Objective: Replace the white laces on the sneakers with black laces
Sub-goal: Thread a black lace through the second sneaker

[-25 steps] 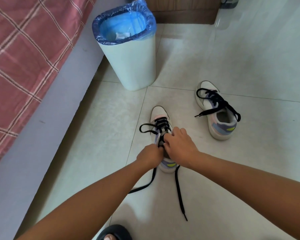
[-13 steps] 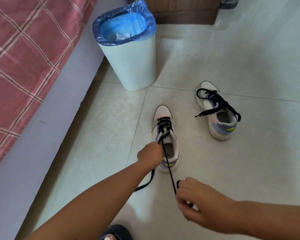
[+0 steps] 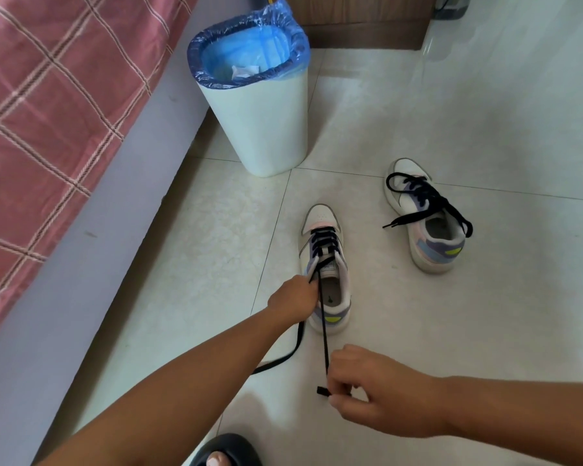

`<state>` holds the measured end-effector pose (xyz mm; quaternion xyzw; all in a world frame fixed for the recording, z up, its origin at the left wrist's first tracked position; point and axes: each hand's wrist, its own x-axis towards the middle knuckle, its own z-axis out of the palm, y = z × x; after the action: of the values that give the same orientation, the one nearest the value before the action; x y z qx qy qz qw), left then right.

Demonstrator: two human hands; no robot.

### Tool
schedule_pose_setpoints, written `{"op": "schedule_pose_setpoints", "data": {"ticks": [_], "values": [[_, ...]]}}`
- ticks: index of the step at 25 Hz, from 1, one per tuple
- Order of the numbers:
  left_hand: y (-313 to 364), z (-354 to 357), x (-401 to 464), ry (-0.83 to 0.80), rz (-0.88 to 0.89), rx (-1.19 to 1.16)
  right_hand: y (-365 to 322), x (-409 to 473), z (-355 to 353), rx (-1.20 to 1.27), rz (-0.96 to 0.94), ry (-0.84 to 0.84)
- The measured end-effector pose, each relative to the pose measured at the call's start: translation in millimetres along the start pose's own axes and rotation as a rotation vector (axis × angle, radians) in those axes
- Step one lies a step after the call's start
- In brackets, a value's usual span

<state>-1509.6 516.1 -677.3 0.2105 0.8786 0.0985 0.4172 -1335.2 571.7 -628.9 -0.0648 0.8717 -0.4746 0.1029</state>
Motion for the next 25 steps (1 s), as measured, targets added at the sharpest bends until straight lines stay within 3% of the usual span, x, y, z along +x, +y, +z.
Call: {"op": "schedule_pose_setpoints", "data": {"ticks": [5,10,15,21,25], "values": [[-25.8,-9.0,-6.0,0.048,0.087,0.080,-11.1,-9.2,-24.0,0.252,0.168,0.263],[-28.2,-22.7,-35.1,0.051,0.322,-0.119,-24.6,-6.6,-64.1,0.655,0.326,0.410],[-20.8,-64.2,-52.4,0.048,0.345,-0.416,-9.5,-4.5,-117.6,1.013,0.539,0.555],[-45.4,-115.1,-36.7,0.078,0.134,-0.830,44.4,-17.6,-158.1,0.984,0.751,0.726],[-65.5,-143.2,-33.4,0.108,0.170,-1.096,71.5,-24.7,-169.2,0.603,0.905,0.716]]}}
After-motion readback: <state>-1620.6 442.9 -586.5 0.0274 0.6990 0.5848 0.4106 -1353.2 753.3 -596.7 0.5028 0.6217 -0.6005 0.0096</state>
